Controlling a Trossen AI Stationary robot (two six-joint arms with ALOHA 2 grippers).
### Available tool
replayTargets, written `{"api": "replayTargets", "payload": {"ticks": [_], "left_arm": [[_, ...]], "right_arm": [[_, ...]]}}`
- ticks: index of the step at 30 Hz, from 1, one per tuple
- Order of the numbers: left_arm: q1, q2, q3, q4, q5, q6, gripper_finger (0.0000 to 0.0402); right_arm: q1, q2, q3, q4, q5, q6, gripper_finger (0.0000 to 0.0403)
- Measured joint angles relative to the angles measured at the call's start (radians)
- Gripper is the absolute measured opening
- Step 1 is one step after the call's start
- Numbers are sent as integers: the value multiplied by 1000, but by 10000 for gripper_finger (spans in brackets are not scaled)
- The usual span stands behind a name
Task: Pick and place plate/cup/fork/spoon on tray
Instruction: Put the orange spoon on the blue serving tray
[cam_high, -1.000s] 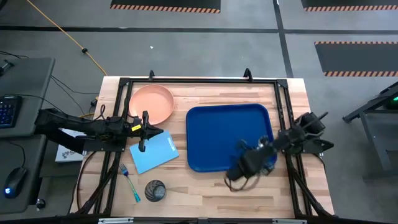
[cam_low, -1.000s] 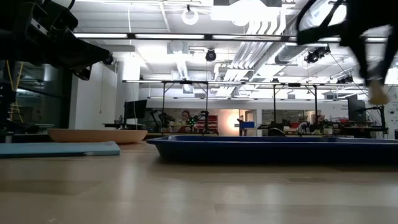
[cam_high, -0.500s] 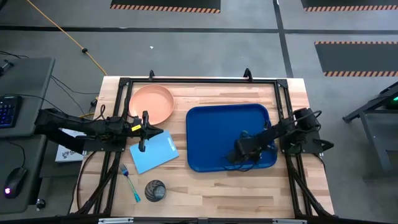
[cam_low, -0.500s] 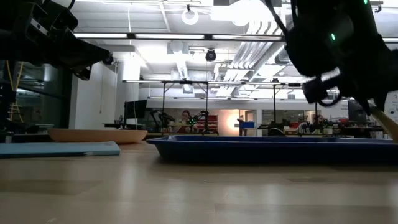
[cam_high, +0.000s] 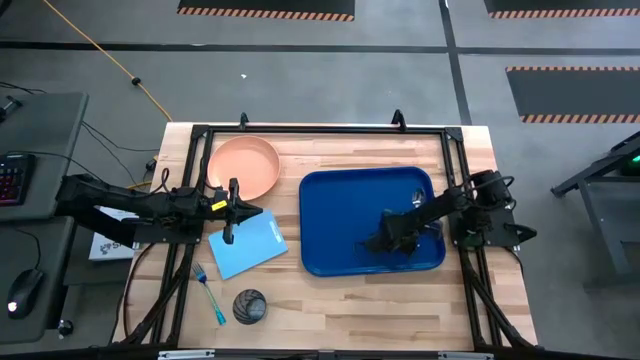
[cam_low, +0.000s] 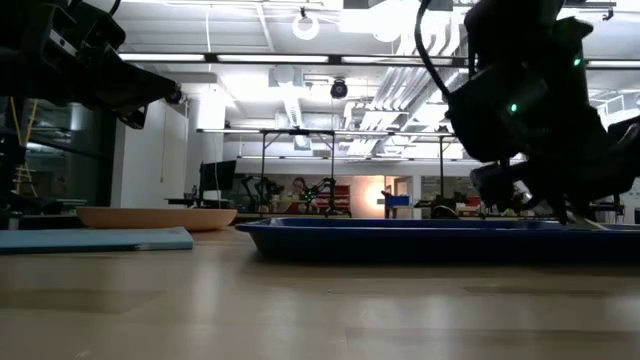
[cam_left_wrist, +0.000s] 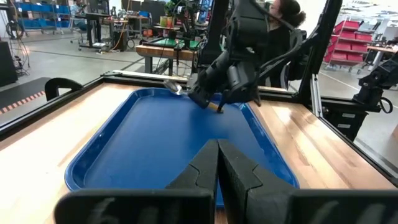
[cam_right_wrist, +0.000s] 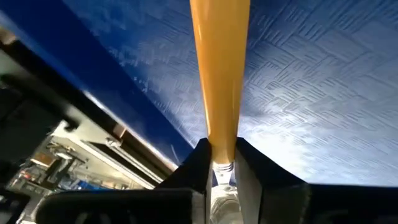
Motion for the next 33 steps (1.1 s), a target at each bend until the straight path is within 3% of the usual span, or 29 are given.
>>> {"api": "replayTargets", "payload": {"ticks": [6, 20, 33], "left_arm": [[0, 0, 0, 0, 0, 0, 0], [0, 0, 0, 0, 0, 0, 0], [0, 0, 0, 0, 0, 0, 0]], "right_arm": [[-26, 0, -56, 71, 11, -29, 48], [-58, 0, -80, 124, 18, 80, 82], [-59, 0, -31, 113, 38, 182, 167]]}}
